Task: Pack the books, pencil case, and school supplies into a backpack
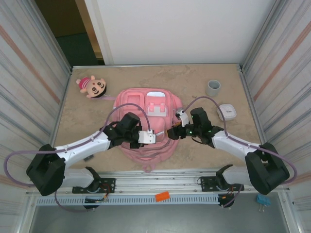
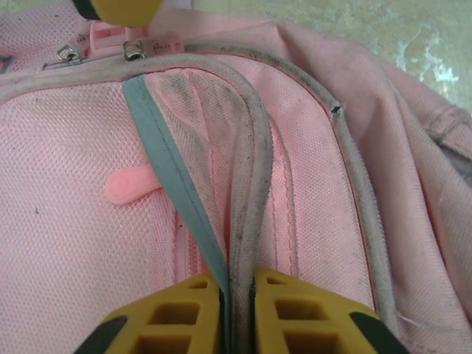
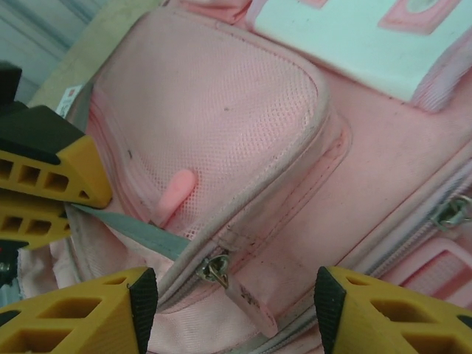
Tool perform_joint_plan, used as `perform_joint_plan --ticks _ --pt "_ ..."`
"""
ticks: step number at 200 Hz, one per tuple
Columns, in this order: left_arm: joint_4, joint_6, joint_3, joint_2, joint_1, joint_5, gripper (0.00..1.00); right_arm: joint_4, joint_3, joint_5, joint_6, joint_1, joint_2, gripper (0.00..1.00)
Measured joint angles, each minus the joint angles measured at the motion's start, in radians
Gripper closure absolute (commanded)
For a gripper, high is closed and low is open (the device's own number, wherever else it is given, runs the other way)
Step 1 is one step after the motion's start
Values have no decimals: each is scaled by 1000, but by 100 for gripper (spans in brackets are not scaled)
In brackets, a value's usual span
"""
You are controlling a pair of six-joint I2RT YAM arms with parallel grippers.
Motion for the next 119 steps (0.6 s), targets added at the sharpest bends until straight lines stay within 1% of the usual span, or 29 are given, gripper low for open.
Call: perform_joint_plan --ticks 17,29,54,78,95,102,119 --pt "5 -4 -9 -15 8 12 90 11 6 -17 -10 0 35 40" --pt "9 -8 -13 -22 14 19 91 11 19 -34 -16 0 63 42" --pt "10 -30 -17 -31 35 30 92 15 39 -84 -31 -6 94 47" --pt "16 -63 -17 -39 59 47 93 13 40 -127 -38 -10 100 57" --pt "19 -84 -17 -41 71 64 93 10 40 -143 -42 -10 105 58" --pt "20 -90 -18 -42 73 72 93 11 42 -152 -42 -10 111 64" --pt "26 -109 -21 -47 77 80 94 10 50 -175 -42 -10 129 81"
